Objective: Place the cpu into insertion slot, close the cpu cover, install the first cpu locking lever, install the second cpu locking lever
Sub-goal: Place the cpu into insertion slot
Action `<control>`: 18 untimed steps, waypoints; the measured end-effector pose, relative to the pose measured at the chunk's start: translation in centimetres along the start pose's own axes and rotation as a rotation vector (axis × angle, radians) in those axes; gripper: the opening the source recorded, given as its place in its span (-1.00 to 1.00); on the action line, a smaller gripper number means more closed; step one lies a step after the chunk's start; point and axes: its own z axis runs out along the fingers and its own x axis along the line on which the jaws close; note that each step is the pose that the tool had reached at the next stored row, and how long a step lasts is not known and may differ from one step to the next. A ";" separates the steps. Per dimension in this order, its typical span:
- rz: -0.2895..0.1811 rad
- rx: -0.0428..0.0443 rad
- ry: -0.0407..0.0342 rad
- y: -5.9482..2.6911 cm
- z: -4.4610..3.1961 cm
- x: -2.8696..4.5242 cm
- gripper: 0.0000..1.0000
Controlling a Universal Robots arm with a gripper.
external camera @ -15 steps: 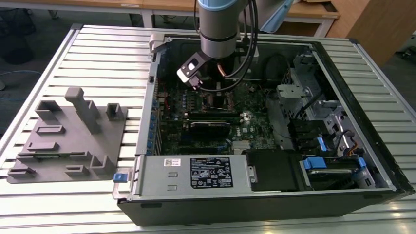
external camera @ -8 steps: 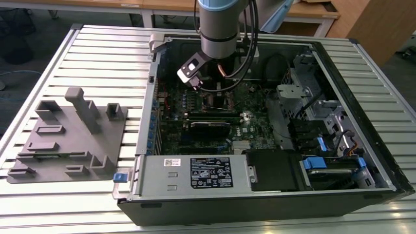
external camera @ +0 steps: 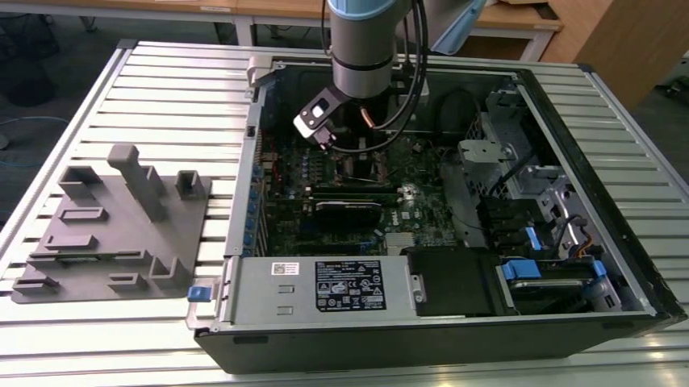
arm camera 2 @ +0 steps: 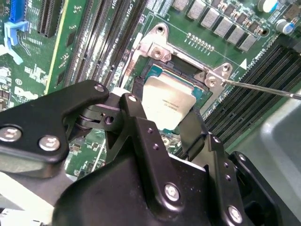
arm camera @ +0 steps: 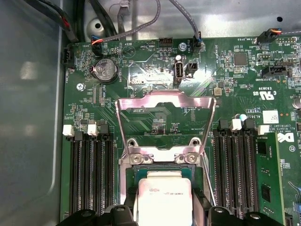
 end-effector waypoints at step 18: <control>0.000 -0.0004 0.0006 0.03 -0.28 0.01 0.22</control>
